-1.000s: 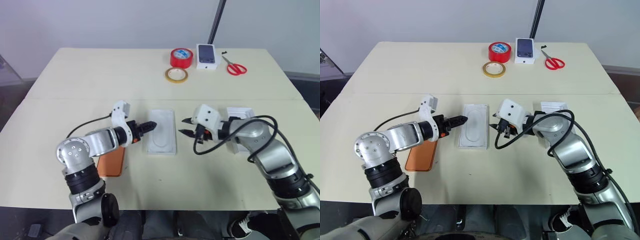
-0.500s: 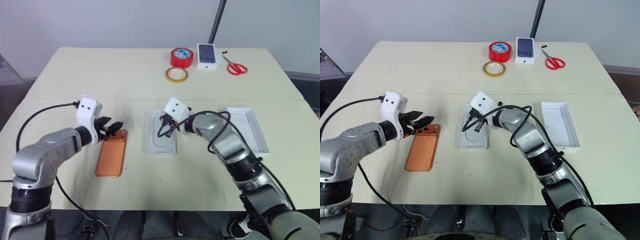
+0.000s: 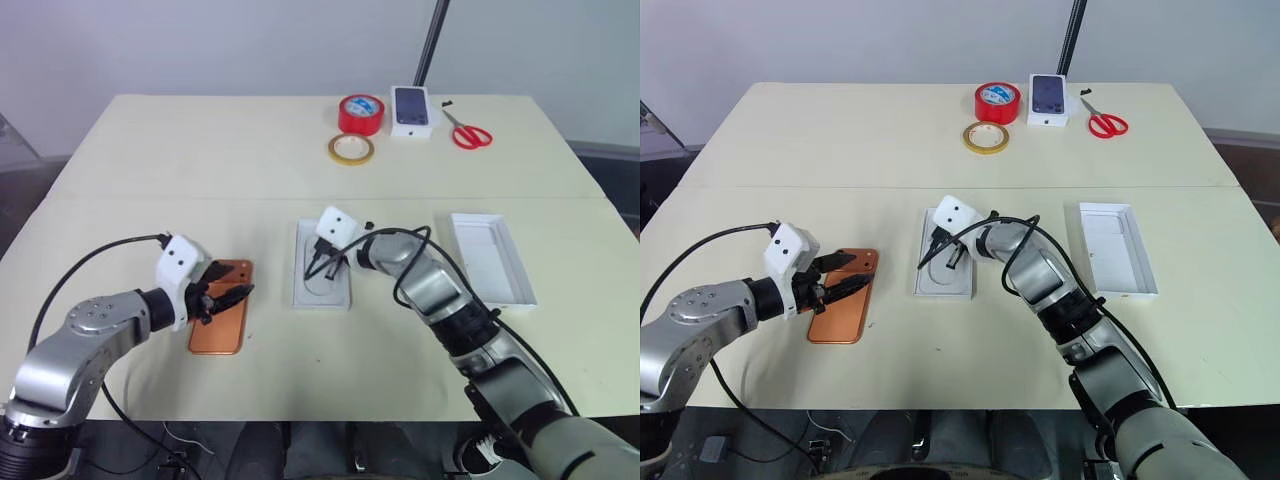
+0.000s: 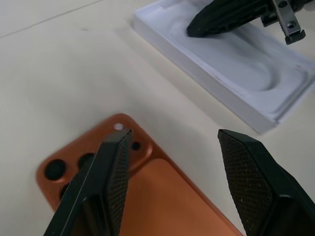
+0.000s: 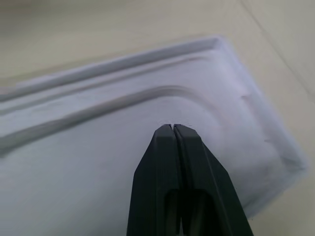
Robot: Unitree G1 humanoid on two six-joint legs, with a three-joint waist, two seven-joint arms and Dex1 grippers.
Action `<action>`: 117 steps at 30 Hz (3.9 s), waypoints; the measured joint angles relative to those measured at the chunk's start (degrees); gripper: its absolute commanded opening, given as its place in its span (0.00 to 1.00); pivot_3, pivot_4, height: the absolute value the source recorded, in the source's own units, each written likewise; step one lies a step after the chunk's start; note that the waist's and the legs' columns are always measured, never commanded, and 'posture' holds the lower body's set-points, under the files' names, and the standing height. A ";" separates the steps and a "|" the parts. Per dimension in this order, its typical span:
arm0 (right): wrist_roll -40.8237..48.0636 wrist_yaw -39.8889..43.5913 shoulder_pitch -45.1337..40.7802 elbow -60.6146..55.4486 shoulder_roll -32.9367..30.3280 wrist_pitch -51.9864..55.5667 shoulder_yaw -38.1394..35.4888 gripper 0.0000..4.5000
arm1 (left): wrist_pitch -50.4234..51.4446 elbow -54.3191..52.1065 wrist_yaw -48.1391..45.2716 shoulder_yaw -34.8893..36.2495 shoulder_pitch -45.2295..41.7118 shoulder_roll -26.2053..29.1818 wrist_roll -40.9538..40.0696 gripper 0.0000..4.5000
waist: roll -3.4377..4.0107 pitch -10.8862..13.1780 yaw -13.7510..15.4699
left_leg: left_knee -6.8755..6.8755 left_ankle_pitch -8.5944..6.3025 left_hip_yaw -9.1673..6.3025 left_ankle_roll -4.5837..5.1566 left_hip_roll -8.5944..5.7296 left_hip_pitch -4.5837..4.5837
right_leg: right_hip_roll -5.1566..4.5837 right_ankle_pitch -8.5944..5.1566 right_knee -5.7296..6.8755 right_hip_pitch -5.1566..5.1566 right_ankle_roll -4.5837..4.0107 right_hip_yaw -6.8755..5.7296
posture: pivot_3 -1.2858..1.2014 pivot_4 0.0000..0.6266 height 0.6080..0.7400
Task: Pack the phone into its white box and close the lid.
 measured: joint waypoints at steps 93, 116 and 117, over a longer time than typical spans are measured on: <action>-8.01 7.17 -6.03 -1.42 9.23 6.50 15.15 0.00 | 27.65 19.37 54.28 15.04 -2.85 -9.81 -70.25 0.02 | -0.07 -0.30 -0.10 | -0.28 0.01 -0.27 -0.04 -0.45 0.67 | -0.55 -0.05 -0.13 0.33 -0.06 -0.22 | 0.52 0.24 0.83; 11.69 13.02 10.93 -29.57 -14.18 11.45 -18.96 0.00 | 13.32 23.02 61.33 -4.00 -23.18 -17.46 -73.63 0.01 | -0.25 -0.10 0.41 | -0.14 0.07 -0.34 0.11 -0.68 0.00 | -0.68 -0.08 -0.18 0.20 0.02 -0.36 | 0.52 0.24 0.83; 12.52 12.92 11.99 -29.69 -15.28 11.56 -20.13 0.00 | 13.34 24.35 61.38 -5.13 -23.83 -18.30 -72.49 0.01 | -0.24 -0.10 0.27 | -0.14 0.07 -0.34 0.12 -0.68 0.01 | -0.67 -0.08 -0.17 0.20 0.02 -0.35 | 0.52 0.24 0.83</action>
